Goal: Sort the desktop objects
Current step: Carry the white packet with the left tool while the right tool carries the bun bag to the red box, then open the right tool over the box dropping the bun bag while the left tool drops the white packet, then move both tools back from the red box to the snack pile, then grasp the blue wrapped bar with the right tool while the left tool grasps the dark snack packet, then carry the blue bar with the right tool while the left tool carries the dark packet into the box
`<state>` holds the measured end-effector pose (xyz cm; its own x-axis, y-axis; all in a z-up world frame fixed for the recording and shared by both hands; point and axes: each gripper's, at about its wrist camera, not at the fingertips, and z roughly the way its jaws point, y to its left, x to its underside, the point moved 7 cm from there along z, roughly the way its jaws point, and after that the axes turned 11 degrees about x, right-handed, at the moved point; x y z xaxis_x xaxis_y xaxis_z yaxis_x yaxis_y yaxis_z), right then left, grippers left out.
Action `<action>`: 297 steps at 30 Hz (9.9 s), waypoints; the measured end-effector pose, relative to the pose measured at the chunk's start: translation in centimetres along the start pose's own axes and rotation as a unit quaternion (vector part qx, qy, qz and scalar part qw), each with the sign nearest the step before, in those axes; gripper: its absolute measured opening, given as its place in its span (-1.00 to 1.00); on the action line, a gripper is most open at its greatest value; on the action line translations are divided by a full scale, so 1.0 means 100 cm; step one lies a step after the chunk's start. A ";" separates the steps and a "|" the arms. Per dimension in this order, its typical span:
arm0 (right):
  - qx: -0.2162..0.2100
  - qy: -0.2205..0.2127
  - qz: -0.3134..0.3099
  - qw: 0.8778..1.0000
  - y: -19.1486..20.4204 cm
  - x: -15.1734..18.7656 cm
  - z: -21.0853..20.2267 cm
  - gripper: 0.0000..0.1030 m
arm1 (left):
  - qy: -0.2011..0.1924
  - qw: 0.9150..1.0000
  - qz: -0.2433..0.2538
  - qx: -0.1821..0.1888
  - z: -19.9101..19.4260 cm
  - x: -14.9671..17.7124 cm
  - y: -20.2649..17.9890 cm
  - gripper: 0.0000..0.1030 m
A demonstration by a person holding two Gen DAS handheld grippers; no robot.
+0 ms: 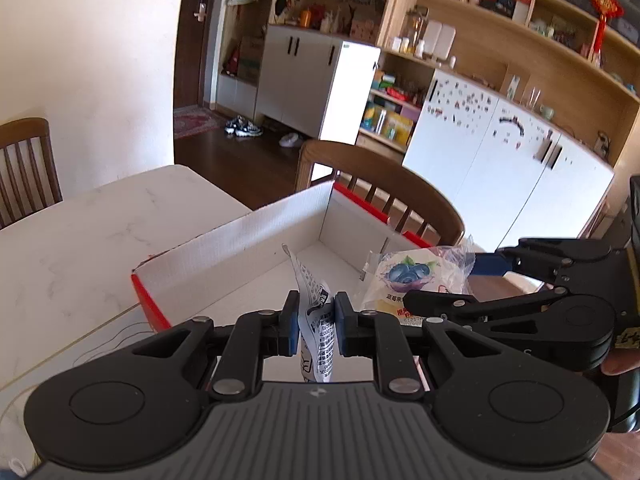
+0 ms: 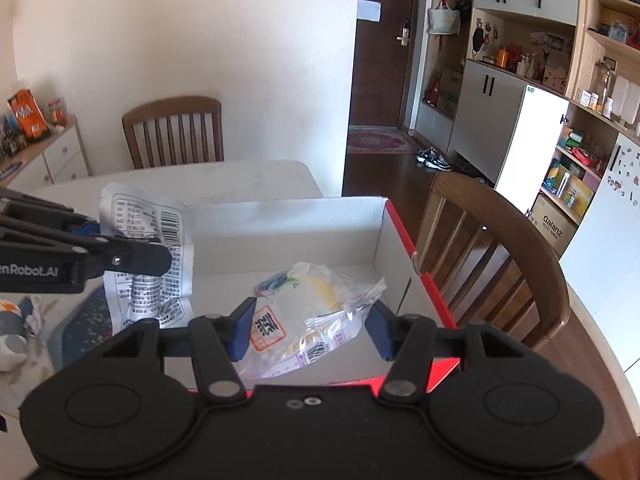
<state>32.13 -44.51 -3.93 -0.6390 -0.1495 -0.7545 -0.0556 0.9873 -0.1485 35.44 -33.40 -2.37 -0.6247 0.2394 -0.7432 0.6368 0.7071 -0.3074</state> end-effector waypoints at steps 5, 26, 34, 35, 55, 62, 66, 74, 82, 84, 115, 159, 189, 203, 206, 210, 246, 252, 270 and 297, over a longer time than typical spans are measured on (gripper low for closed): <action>-0.008 0.016 -0.019 1.000 0.002 -0.001 0.022 0.10 | 0.022 1.000 0.004 -0.004 0.025 -0.001 0.008 -0.68; -0.022 0.100 -0.063 0.993 0.004 0.026 0.091 0.10 | 0.117 0.993 -0.008 -0.005 0.090 0.024 0.035 -0.68; -0.020 0.117 -0.085 0.989 0.008 0.035 0.099 0.11 | 0.135 0.991 -0.020 -0.002 0.096 0.026 0.036 -0.68; -0.021 0.118 -0.085 0.989 0.008 0.036 0.099 0.11 | 0.136 0.990 -0.020 0.000 0.095 0.026 0.035 -0.68; -0.062 0.067 -0.077 0.993 -0.014 0.010 0.055 0.48 | 0.113 0.993 -0.015 0.038 0.069 0.019 0.020 -0.50; -0.077 0.048 -0.068 0.993 -0.018 0.003 0.035 0.49 | 0.082 0.995 -0.021 0.048 0.047 0.014 0.012 -0.49; -0.086 0.038 -0.071 0.993 -0.014 0.002 0.025 0.49 | 0.066 0.997 -0.019 0.038 0.034 0.014 0.007 -0.49; -0.110 0.018 -0.086 0.990 0.000 0.002 0.000 0.56 | 0.041 0.999 -0.020 0.021 0.005 0.023 0.000 -0.49; -0.123 0.011 -0.080 0.989 0.015 0.007 -0.022 0.64 | 0.023 0.999 -0.039 0.013 -0.021 0.040 0.003 0.24; -0.120 0.010 -0.078 0.990 0.018 0.009 -0.027 0.66 | 0.015 0.999 -0.036 0.011 -0.030 0.043 0.004 0.47; -0.122 0.008 -0.076 0.990 0.138 0.062 -0.098 0.73 | -0.043 0.997 -0.055 -0.016 -0.177 0.133 0.044 1.00; -0.128 0.038 -0.170 0.976 0.273 0.135 -0.070 0.55 | -0.017 0.963 -0.168 -0.209 -0.282 0.302 0.163 0.95; -0.134 0.076 -0.163 0.974 0.284 0.142 -0.049 -0.27 | -0.020 0.955 -0.193 -0.223 -0.290 0.307 0.177 -0.68; -0.126 0.064 -0.144 0.979 0.276 0.133 -0.067 -0.29 | -0.058 0.952 -0.199 -0.223 -0.312 0.293 0.169 -0.70; -0.129 0.058 -0.138 0.980 0.274 0.128 -0.073 -0.29 | -0.066 0.953 -0.199 -0.220 -0.317 0.288 0.165 -0.70; -0.131 0.054 -0.131 0.981 0.270 0.123 -0.079 -0.29 | -0.073 0.954 -0.198 -0.214 -0.320 0.283 0.158 -0.70; -0.110 0.006 -0.067 0.992 0.156 0.023 -0.088 -0.29 | -0.100 0.980 -0.104 -0.138 -0.271 0.167 0.077 -0.69; -0.110 0.007 -0.062 0.992 0.130 0.011 -0.068 -0.29 | -0.103 0.982 -0.089 -0.129 -0.246 0.137 0.065 -0.69; -0.094 -0.004 -0.077 0.993 0.062 -0.022 -0.021 -0.29 | -0.094 0.991 -0.038 -0.082 -0.146 0.041 0.014 -0.69; -0.061 0.072 -0.103 0.990 0.007 -0.011 0.085 -0.28 | 0.035 0.999 -0.004 -0.022 0.045 -0.011 -0.005 -0.70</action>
<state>39.33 -44.12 -8.64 -0.7075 -0.3470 -0.6157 -0.2826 0.9374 -0.2037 37.87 -36.97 -4.07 -0.6614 0.2786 -0.6963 0.6119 0.7373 -0.2862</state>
